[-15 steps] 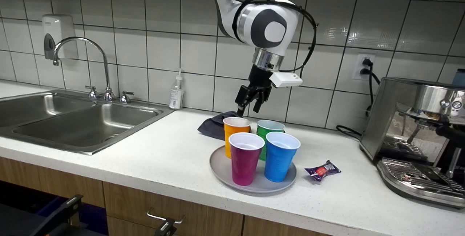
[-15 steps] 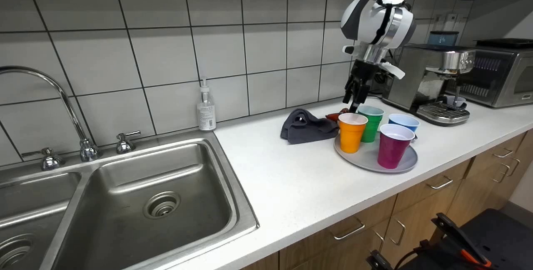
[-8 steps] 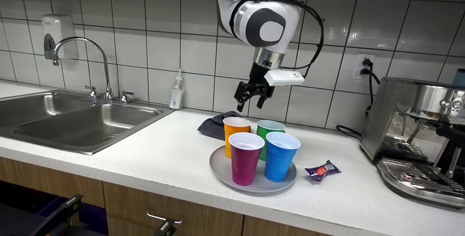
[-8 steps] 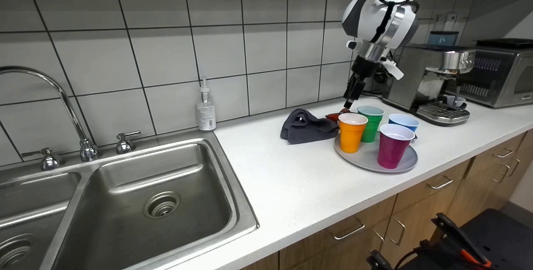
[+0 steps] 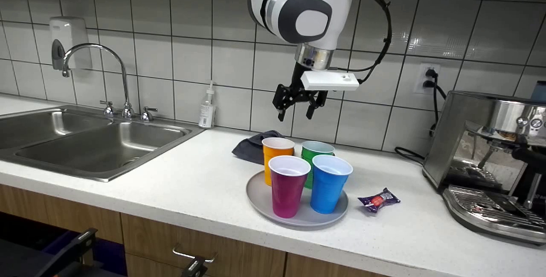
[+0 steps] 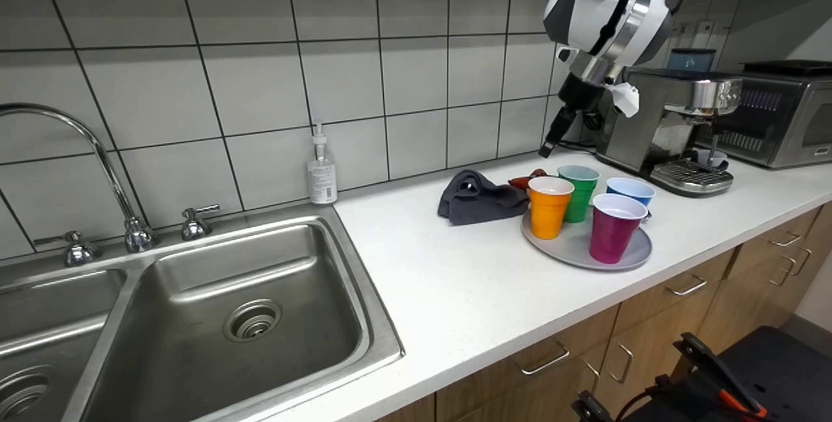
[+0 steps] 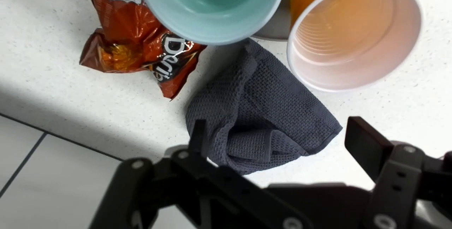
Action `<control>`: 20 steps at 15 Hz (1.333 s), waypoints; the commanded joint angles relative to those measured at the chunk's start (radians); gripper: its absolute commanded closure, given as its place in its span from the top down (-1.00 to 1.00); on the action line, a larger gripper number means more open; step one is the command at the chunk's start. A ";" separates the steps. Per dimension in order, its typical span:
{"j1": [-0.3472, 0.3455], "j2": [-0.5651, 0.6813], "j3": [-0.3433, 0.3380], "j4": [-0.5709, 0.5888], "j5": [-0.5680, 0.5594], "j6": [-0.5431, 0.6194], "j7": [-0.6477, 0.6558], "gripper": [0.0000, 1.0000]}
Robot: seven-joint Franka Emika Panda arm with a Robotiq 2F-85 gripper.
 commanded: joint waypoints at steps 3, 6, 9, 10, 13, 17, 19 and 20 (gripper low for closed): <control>0.034 -0.162 -0.005 -0.196 0.035 0.143 0.117 1.00; 0.057 -0.217 -0.013 -0.276 0.026 0.184 0.164 1.00; 0.055 -0.270 -0.008 -0.351 -0.017 0.205 0.221 1.00; 0.057 -0.288 -0.011 -0.377 -0.044 0.213 0.252 1.00; 0.087 -0.337 -0.063 -0.439 -0.226 0.197 0.433 1.00; 0.094 -0.388 -0.098 -0.478 -0.469 0.146 0.697 1.00; 0.095 -0.414 -0.105 -0.482 -0.559 0.100 0.797 1.00; 0.101 -0.429 -0.108 -0.480 -0.573 0.055 0.809 1.00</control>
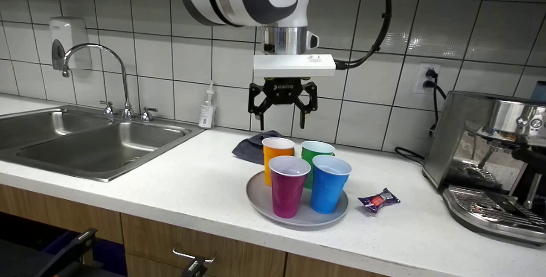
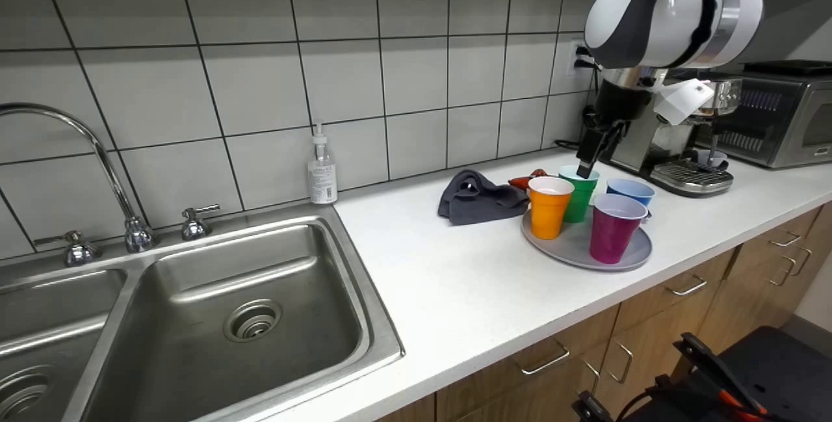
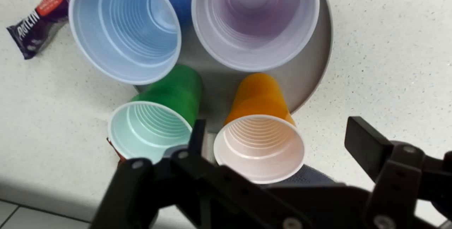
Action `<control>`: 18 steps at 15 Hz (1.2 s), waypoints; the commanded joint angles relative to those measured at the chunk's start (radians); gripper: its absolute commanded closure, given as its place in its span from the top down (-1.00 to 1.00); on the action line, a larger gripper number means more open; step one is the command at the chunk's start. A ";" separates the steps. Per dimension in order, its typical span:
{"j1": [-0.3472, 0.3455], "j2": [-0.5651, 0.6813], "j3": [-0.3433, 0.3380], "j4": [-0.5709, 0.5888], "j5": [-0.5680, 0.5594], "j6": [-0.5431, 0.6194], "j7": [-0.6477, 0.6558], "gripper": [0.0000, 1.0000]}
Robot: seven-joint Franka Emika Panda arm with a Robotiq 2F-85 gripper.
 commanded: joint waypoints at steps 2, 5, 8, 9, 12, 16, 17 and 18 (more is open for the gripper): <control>0.033 -0.105 -0.028 -0.010 -0.101 -0.199 0.104 1.00; 0.051 -0.137 -0.036 0.006 -0.107 -0.327 0.099 1.00; 0.063 -0.159 -0.043 0.013 -0.108 -0.403 0.100 1.00; 0.069 -0.127 -0.053 0.004 -0.089 -0.341 0.077 1.00; 0.078 -0.128 -0.060 0.002 -0.088 -0.344 0.076 1.00; 0.078 -0.124 -0.062 0.002 -0.087 -0.344 0.075 1.00; 0.078 -0.124 -0.062 0.002 -0.087 -0.344 0.075 1.00; 0.078 -0.124 -0.062 0.002 -0.087 -0.344 0.075 1.00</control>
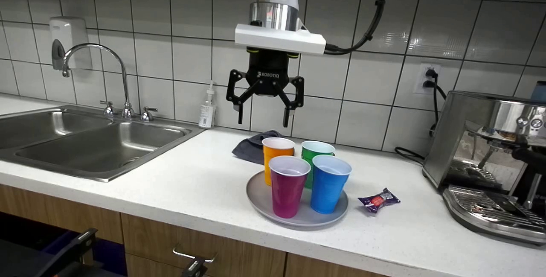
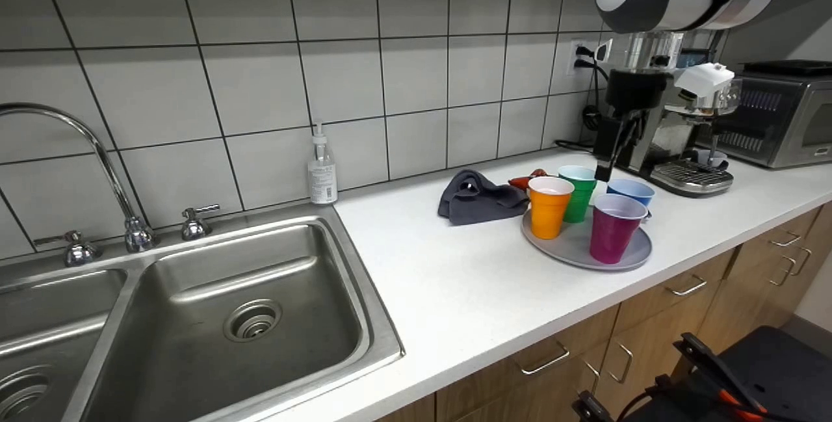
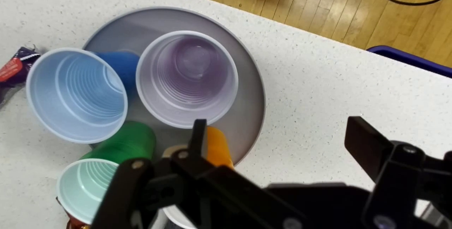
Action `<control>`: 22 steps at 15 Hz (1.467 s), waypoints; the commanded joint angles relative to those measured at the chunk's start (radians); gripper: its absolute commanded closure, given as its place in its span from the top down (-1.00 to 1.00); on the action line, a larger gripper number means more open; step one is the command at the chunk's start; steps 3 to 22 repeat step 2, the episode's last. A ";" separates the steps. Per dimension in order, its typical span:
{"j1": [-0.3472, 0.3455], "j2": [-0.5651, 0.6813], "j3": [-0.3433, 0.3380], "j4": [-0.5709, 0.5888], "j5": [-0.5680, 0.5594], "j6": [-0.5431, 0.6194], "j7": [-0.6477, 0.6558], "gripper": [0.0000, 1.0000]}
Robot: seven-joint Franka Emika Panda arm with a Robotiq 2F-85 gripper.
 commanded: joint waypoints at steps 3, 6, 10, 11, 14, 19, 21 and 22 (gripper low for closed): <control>0.023 -0.001 -0.023 0.001 -0.007 -0.002 0.006 1.00; 0.023 -0.001 -0.023 0.001 -0.007 -0.002 0.006 1.00; 0.023 -0.001 -0.023 0.001 -0.007 -0.002 0.006 1.00; 0.023 -0.001 -0.023 0.001 -0.007 -0.002 0.006 1.00; 0.023 -0.001 -0.023 0.001 -0.007 -0.002 0.006 1.00; 0.023 -0.001 -0.023 0.001 -0.007 -0.002 0.006 1.00; 0.023 -0.001 -0.023 0.001 -0.007 -0.002 0.006 1.00; 0.023 -0.001 -0.023 0.001 -0.007 -0.002 0.006 1.00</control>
